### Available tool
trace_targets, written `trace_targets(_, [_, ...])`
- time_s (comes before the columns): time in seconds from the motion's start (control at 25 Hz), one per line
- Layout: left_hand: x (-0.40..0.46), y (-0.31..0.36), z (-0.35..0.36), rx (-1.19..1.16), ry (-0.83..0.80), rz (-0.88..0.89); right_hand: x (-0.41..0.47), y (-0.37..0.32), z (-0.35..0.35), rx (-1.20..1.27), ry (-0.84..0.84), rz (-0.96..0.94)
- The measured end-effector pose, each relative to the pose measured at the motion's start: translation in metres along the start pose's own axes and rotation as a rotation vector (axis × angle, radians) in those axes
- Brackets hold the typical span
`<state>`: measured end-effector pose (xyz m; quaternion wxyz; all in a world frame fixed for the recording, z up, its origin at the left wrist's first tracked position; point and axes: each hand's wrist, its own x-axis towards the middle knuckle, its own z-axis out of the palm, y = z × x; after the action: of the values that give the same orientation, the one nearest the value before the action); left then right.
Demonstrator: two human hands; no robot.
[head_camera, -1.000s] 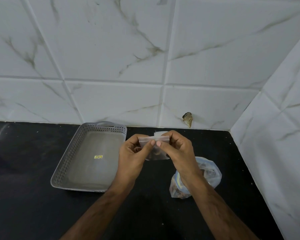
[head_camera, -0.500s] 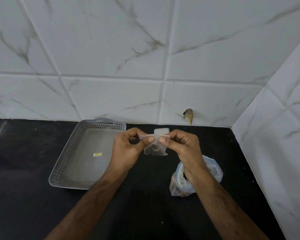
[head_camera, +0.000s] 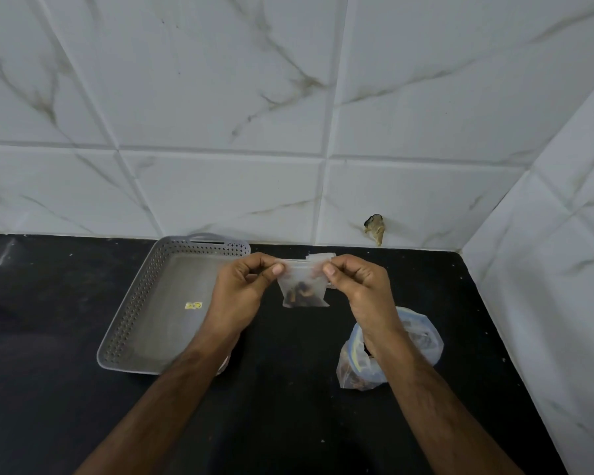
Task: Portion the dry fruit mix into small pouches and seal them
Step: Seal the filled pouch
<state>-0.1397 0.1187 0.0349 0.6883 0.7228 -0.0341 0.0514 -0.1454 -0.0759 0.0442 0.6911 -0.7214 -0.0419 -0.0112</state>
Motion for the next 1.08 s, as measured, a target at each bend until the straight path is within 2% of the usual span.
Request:
trace_targets(0.2, [-0.001,0.000,0.004,-0.023,0.026,0.090,0.001,-0.005,0.011,-0.109,-0.079,-0.105])
trace_targets(0.52, [0.000,-0.003,0.011,0.034,0.080,0.169,0.012,-0.002,0.014,-0.324,-0.030,-0.185])
trace_targets(0.72, [0.009,-0.007,0.001,0.090,0.046,0.239,0.024,0.000,0.004,-0.342,0.046,-0.115])
trace_targets(0.96, [0.022,-0.023,0.004,-0.019,-0.001,0.117,0.042,0.017,0.001,-0.279,0.052,-0.016])
trace_targets(1.08, [0.031,-0.033,0.008,-0.128,0.024,0.004,0.054,0.034,-0.006,-0.116,-0.070,0.121])
